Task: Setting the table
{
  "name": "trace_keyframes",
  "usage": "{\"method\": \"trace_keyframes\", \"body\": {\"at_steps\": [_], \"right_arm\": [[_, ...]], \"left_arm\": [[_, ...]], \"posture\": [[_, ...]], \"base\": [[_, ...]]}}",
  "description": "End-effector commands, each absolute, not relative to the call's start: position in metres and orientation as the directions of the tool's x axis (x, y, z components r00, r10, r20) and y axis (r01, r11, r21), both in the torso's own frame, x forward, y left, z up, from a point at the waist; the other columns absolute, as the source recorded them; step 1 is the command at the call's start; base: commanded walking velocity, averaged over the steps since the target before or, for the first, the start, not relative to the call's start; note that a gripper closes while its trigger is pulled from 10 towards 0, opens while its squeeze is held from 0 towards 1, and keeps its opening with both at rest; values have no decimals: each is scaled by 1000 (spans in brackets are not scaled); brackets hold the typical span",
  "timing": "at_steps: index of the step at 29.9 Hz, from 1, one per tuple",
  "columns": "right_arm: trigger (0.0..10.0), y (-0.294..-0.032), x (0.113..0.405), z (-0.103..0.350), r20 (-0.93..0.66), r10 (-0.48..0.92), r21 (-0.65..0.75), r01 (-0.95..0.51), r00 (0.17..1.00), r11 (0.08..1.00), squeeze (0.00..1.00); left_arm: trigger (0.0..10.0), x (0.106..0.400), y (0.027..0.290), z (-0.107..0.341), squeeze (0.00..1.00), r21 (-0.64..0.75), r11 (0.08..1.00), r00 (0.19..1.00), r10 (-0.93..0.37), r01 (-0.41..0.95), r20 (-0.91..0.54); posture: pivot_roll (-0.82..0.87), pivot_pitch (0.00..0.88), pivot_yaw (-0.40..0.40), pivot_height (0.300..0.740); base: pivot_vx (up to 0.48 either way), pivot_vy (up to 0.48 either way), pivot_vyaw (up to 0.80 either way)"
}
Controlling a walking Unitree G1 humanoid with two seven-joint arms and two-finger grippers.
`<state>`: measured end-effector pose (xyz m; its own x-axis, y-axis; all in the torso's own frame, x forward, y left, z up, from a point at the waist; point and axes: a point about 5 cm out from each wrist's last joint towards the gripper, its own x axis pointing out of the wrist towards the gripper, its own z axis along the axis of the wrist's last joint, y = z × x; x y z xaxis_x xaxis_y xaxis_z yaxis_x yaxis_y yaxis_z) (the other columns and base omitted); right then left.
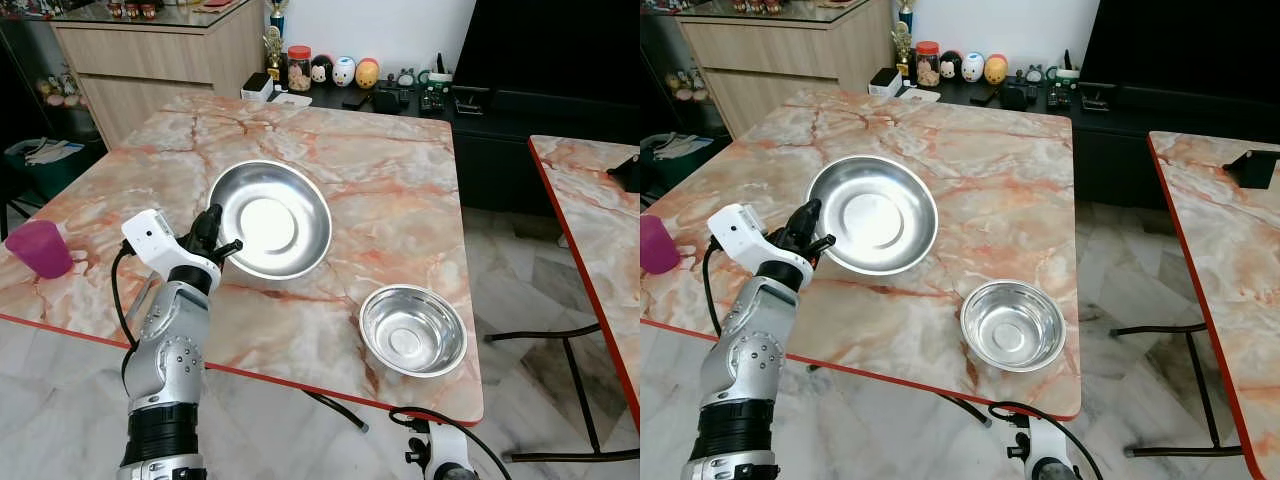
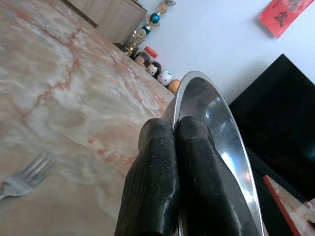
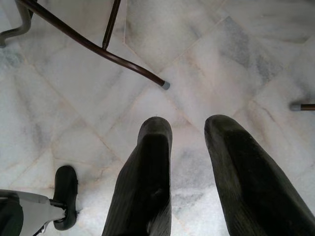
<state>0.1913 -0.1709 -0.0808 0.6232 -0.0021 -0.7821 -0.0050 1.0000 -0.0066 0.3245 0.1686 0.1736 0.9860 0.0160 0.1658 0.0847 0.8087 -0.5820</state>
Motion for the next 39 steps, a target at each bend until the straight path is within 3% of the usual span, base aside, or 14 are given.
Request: {"method": "trace_keyframes", "body": {"at_steps": [1, 7, 16, 22, 39], "right_arm": [[10000, -173, 191, -80, -778, -17, -17, 7, 628, 1000, 0], [10000, -175, 190, -81, -774, -82, -29, 93, 628, 995, 0], [10000, -174, 189, -82, -779, -85, -23, 107, 622, 994, 0], [10000, -174, 189, -82, -779, -83, -21, 107, 622, 994, 0], [10000, -174, 192, -80, -774, -71, -10, 100, 630, 995, 0]], "left_arm": [[10000, 325, 167, 190, 0, -579, 806, 973, 20, 120, 230], [10000, 324, 165, 193, 0, -573, 809, 970, 18, 128, 242], [10000, 325, 164, 198, 0, -542, 827, 965, 1, 147, 264], [10000, 325, 163, 198, 0, -538, 829, 964, -2, 150, 265], [10000, 325, 165, 202, 0, -531, 832, 959, -5, 162, 284]], "posture": [[78, 0, -35, 740], [75, 0, -27, 740], [73, 0, -22, 740], [69, 0, -21, 740], [76, 0, -23, 740]], "base": [[0, 0, 0], [0, 0, 0], [0, 0, 0], [0, -319, -689], [0, -289, -115]]}}
